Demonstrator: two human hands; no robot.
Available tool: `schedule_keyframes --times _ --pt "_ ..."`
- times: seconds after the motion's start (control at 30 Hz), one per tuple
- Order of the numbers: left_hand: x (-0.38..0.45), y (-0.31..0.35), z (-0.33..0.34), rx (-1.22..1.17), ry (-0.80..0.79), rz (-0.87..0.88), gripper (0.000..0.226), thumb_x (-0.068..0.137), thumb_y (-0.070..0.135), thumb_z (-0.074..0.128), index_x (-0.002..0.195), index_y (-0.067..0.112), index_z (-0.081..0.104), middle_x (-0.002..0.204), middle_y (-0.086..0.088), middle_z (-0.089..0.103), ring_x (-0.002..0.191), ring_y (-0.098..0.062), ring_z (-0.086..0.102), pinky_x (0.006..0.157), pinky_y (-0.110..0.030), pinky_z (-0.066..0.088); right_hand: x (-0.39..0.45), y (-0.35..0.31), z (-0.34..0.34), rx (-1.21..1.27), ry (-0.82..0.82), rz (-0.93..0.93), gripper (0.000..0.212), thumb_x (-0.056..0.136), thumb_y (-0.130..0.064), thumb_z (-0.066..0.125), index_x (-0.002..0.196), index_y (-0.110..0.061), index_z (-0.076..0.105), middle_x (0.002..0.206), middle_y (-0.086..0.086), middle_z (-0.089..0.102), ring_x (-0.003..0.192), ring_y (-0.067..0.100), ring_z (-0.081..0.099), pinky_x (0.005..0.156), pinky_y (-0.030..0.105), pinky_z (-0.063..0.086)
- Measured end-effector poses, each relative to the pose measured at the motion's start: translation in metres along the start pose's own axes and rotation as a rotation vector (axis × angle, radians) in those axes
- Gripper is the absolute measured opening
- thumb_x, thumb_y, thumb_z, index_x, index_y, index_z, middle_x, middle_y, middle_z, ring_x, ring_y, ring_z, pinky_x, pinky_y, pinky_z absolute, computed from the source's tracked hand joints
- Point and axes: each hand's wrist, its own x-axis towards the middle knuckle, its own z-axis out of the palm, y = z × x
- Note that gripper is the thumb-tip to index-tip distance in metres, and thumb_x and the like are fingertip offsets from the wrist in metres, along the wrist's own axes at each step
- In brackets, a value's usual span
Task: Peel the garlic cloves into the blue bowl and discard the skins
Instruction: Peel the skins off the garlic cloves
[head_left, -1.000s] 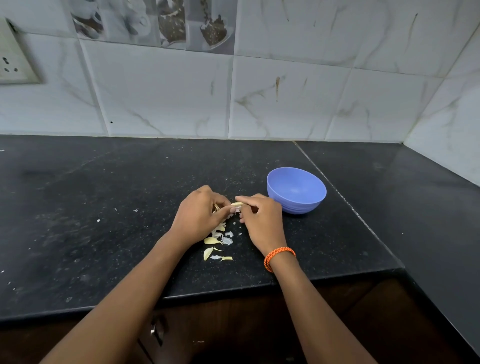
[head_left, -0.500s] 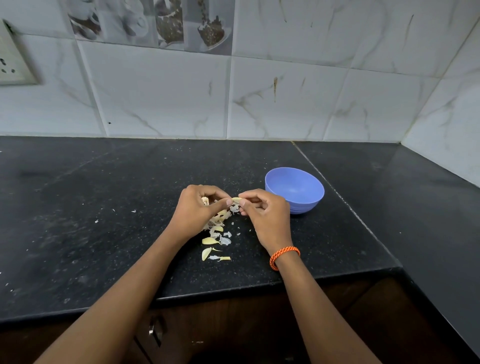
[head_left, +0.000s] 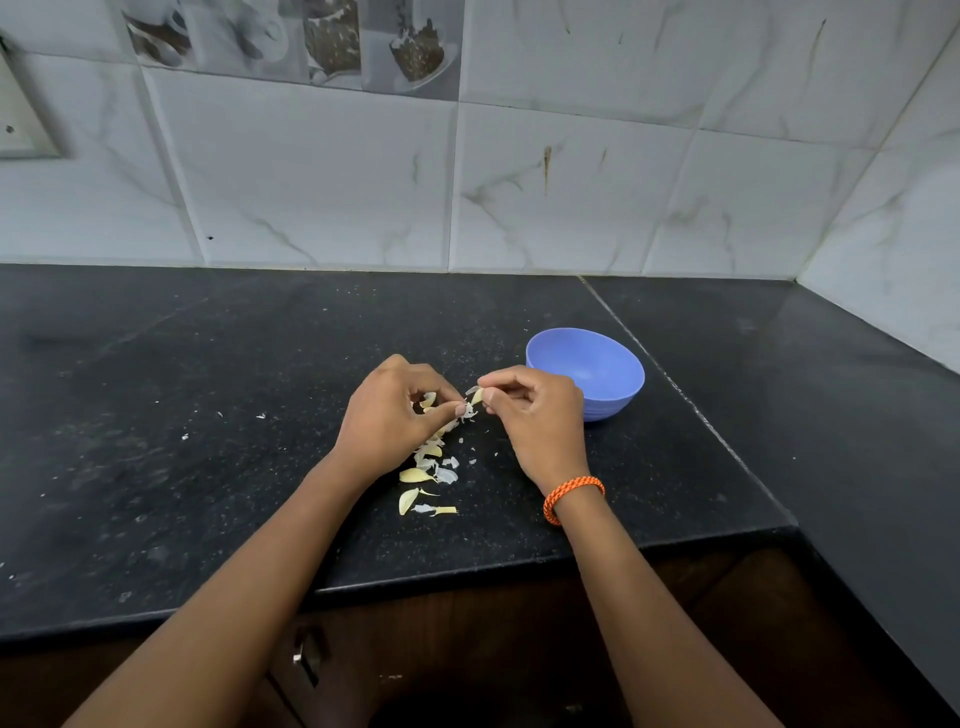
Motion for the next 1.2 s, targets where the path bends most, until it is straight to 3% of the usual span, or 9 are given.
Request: schedule_keyframes --times 0.1,0.23,0.47,0.63,0.73,0.83,0.97,1.2 --pt "0.000 0.001 -0.001 0.043 0.037 -0.023 0.007 0.093 0.042 0.082 0.086 0.043 0.079 0.091 0.026 0.073 0.099 -0.004 0.054 0.074 -0.030 0.042 0.002 0.004 -0.001 -0.224 -0.022 -0.119 0.015 0.094 -0.006 0.076 0.100 -0.018 0.084 0.095 -0.006 0.077 0.086 0.006 0.071 0.081 0.020 0.059" --pt "0.001 -0.003 -0.002 0.041 0.080 -0.064 0.010 0.095 0.037 0.080 0.086 0.040 0.078 0.088 0.025 0.073 0.096 -0.002 0.052 0.070 -0.029 0.037 -0.005 0.010 0.004 -0.437 -0.222 -0.152 0.018 0.096 -0.006 0.073 0.105 -0.017 0.084 0.100 -0.002 0.074 0.088 0.009 0.066 0.084 0.027 0.058" --pt "0.001 -0.005 -0.002 0.037 0.079 -0.097 0.009 0.097 0.039 0.077 0.088 0.040 0.078 0.084 0.017 0.072 0.091 -0.004 0.054 0.068 -0.030 0.038 0.011 -0.008 -0.010 -0.452 -0.097 -0.201 0.015 0.095 -0.009 0.075 0.095 -0.021 0.083 0.095 -0.006 0.075 0.087 0.009 0.066 0.082 0.019 0.051" --pt "0.001 -0.005 -0.001 -0.013 0.073 -0.096 0.011 0.097 0.038 0.077 0.086 0.041 0.077 0.085 0.015 0.074 0.088 -0.003 0.055 0.069 -0.033 0.042 -0.003 0.007 -0.001 -0.520 -0.284 -0.121 0.016 0.095 -0.005 0.076 0.101 -0.018 0.083 0.100 -0.004 0.071 0.088 0.008 0.062 0.078 0.014 0.047" --pt "0.002 -0.005 -0.001 -0.067 0.071 -0.081 0.012 0.098 0.034 0.077 0.087 0.040 0.079 0.087 0.019 0.076 0.091 -0.006 0.058 0.076 -0.039 0.051 0.008 0.006 -0.003 -0.408 -0.214 -0.056 0.016 0.092 -0.004 0.079 0.096 -0.019 0.085 0.093 -0.007 0.075 0.086 0.007 0.069 0.082 0.021 0.055" --pt "0.001 -0.005 -0.001 -0.088 0.026 -0.044 0.008 0.096 0.035 0.079 0.098 0.043 0.082 0.095 0.020 0.077 0.099 -0.007 0.059 0.083 -0.041 0.052 0.009 0.002 -0.002 -0.092 -0.099 0.056 0.016 0.090 -0.001 0.079 0.095 -0.015 0.085 0.084 -0.005 0.079 0.080 0.008 0.076 0.080 0.022 0.061" --pt "0.000 -0.003 0.000 -0.106 -0.005 -0.031 0.010 0.093 0.039 0.083 0.101 0.044 0.082 0.094 0.017 0.077 0.099 -0.010 0.059 0.086 -0.047 0.053 0.007 0.002 0.004 0.243 -0.048 0.153 0.015 0.093 0.004 0.075 0.103 -0.004 0.082 0.091 0.005 0.082 0.085 0.017 0.081 0.084 0.030 0.065" --pt "0.002 -0.001 -0.001 -0.119 0.045 -0.013 0.004 0.093 0.037 0.083 0.091 0.040 0.082 0.088 0.022 0.075 0.093 -0.011 0.062 0.085 -0.049 0.053 0.001 0.009 0.014 0.358 -0.022 0.192 0.014 0.095 0.000 0.075 0.107 -0.004 0.081 0.093 0.006 0.082 0.088 0.020 0.081 0.086 0.034 0.066"
